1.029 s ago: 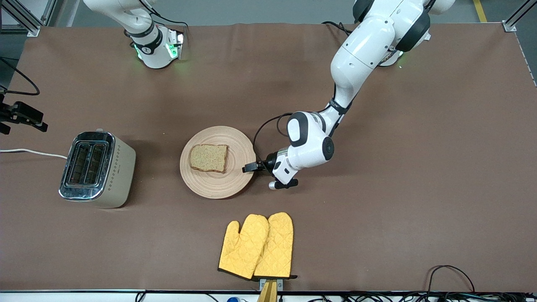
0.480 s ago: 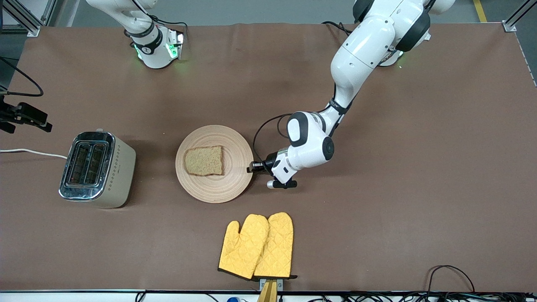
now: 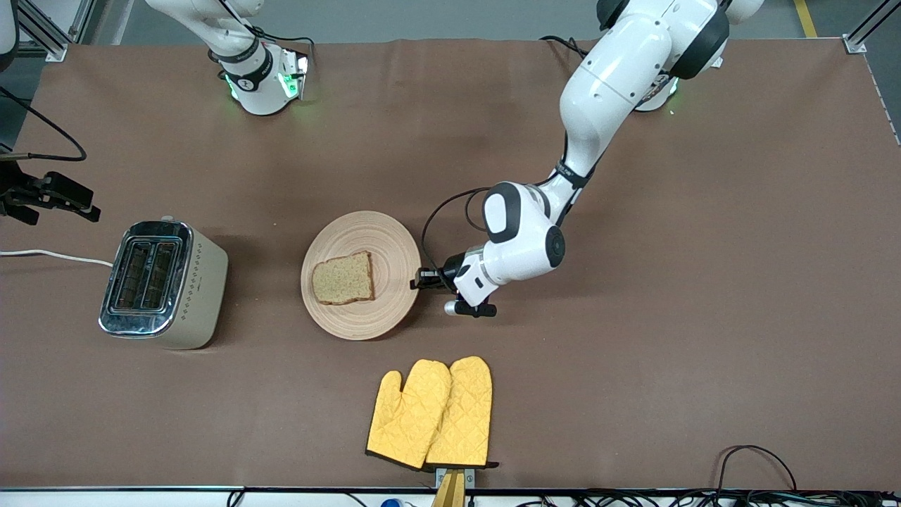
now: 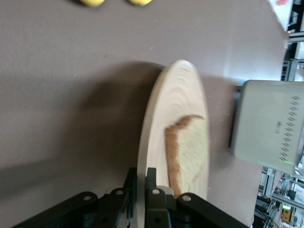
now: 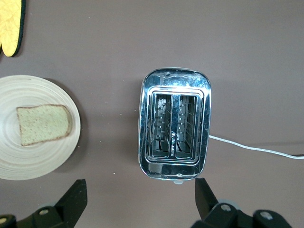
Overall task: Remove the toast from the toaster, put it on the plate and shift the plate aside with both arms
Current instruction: 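Slide the plate with toast away from the toaster using the left gripper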
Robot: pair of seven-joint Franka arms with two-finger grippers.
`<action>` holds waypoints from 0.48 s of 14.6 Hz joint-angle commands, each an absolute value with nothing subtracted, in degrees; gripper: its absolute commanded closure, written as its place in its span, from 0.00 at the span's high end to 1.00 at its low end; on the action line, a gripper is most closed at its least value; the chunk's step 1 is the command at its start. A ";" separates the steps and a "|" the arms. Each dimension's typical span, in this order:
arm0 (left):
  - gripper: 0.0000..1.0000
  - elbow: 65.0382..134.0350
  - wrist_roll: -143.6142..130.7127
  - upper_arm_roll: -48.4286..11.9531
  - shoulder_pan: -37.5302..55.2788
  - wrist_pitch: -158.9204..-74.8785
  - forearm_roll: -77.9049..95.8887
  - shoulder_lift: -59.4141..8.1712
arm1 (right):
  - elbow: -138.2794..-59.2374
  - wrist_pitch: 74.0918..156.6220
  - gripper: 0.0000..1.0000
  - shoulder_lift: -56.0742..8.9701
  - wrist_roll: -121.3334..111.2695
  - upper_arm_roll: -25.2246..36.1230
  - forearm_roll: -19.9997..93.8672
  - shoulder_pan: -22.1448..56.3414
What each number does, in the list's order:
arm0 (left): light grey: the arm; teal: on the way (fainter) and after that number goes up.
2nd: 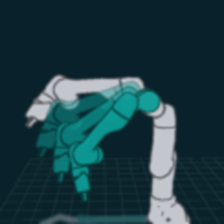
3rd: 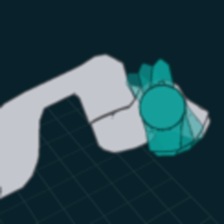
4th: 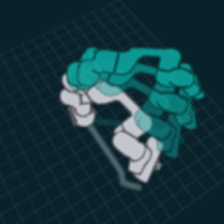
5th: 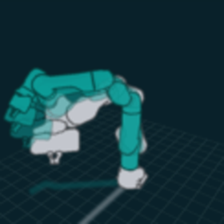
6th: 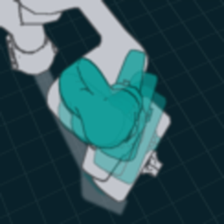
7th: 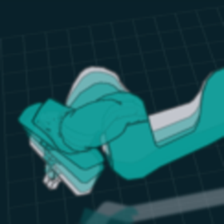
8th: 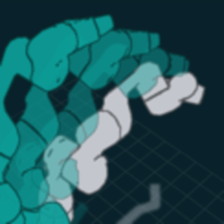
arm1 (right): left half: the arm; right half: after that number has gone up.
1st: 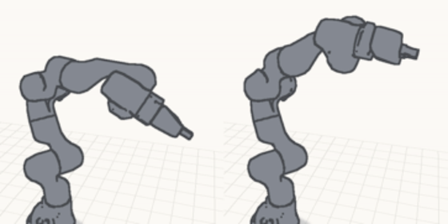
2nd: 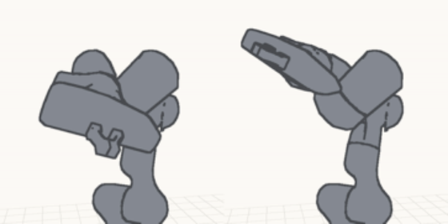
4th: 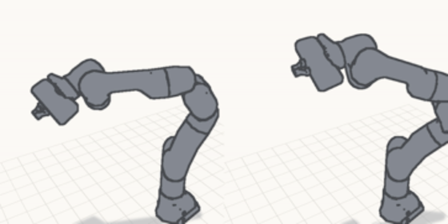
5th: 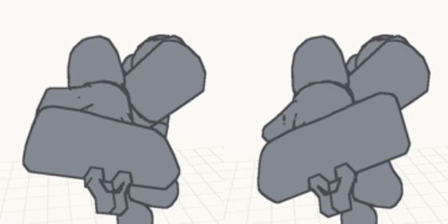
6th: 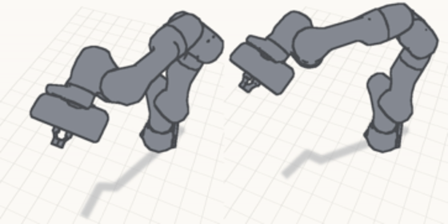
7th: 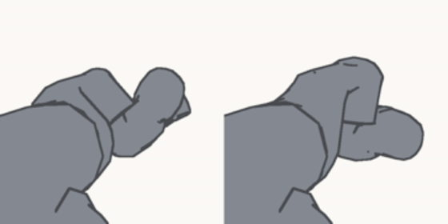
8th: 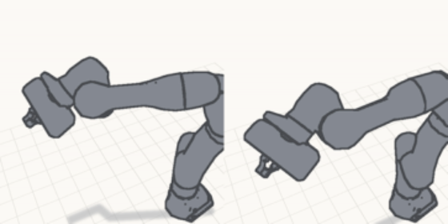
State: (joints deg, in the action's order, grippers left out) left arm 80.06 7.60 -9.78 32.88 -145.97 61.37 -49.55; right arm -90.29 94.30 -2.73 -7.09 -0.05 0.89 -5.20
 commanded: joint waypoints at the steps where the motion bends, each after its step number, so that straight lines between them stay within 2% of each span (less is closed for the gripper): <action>1: 0.00 90.15 14.03 -9.84 27.62 -142.31 59.33 -40.10 | -89.38 93.34 1.00 -2.99 -6.06 -1.41 0.09 -6.42; 3: 0.00 91.58 18.79 -9.76 21.83 -133.21 59.24 -37.28 | -89.47 93.34 1.00 -2.99 -6.24 -1.32 0.09 -6.77; 7: 0.00 90.79 28.89 -9.84 5.05 -111.67 53.47 -36.30 | -89.47 92.73 1.00 -2.90 -6.50 -1.23 0.17 -7.29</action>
